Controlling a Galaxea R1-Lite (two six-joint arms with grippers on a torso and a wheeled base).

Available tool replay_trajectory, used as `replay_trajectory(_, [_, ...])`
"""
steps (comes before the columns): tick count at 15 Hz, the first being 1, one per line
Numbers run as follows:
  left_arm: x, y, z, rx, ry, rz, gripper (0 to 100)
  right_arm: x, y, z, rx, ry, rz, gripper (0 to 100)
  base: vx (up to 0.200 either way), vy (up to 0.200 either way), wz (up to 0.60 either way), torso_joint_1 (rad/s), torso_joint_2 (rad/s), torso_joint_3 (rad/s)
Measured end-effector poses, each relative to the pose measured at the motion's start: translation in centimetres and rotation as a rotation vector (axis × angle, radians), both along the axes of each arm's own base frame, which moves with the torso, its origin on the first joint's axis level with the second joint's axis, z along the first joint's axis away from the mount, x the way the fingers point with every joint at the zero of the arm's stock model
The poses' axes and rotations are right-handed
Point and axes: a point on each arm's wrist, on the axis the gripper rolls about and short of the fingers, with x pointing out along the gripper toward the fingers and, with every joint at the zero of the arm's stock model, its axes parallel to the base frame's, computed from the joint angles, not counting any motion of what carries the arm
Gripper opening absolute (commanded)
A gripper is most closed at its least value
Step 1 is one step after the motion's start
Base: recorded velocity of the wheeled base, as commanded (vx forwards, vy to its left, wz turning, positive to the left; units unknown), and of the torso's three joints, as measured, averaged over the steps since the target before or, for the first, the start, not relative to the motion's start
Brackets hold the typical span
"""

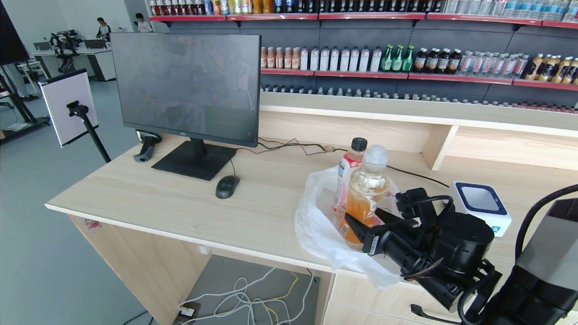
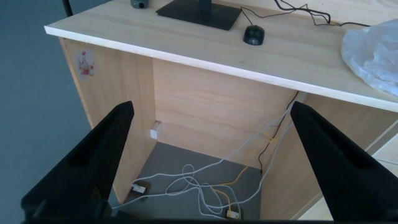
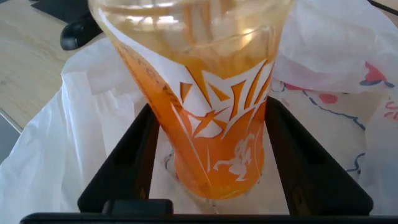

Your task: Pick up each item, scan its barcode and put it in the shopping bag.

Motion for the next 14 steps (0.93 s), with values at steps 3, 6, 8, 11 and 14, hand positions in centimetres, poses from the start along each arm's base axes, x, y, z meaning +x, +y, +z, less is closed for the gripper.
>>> replay_trajectory(3, [0.0,0.0,0.0,0.000,0.000,0.000,100,-0.1,-0.1,-0.1,0.002,0.006,-0.002,100,0.000,0.000,0.00,0.000,0.00,0.000])
replay_trajectory(6, [0.0,0.0,0.0,0.000,0.000,0.000,100,-0.6,-0.9,0.0,-0.005,0.016,-0.015,100,0.000,0.000,0.00,0.000,0.00,0.000])
replay_trajectory(8, [0.0,0.0,0.0,0.000,0.000,0.000,100,-1.3,-1.7,0.4,-0.006,0.018,-0.030,100,0.000,0.000,0.00,0.000,0.00,0.000])
replay_trajectory(11, [0.0,0.0,0.0,0.000,0.001,0.000,100,-4.4,-3.8,2.4,0.009,-0.010,-0.039,100,0.000,0.000,0.00,0.000,0.00,0.000])
replay_trajectory(14, [0.0,0.0,0.0,-0.001,0.001,0.000,100,-9.0,-6.6,4.5,0.039,-0.066,-0.062,100,0.000,0.000,0.00,0.000,0.00,0.000])
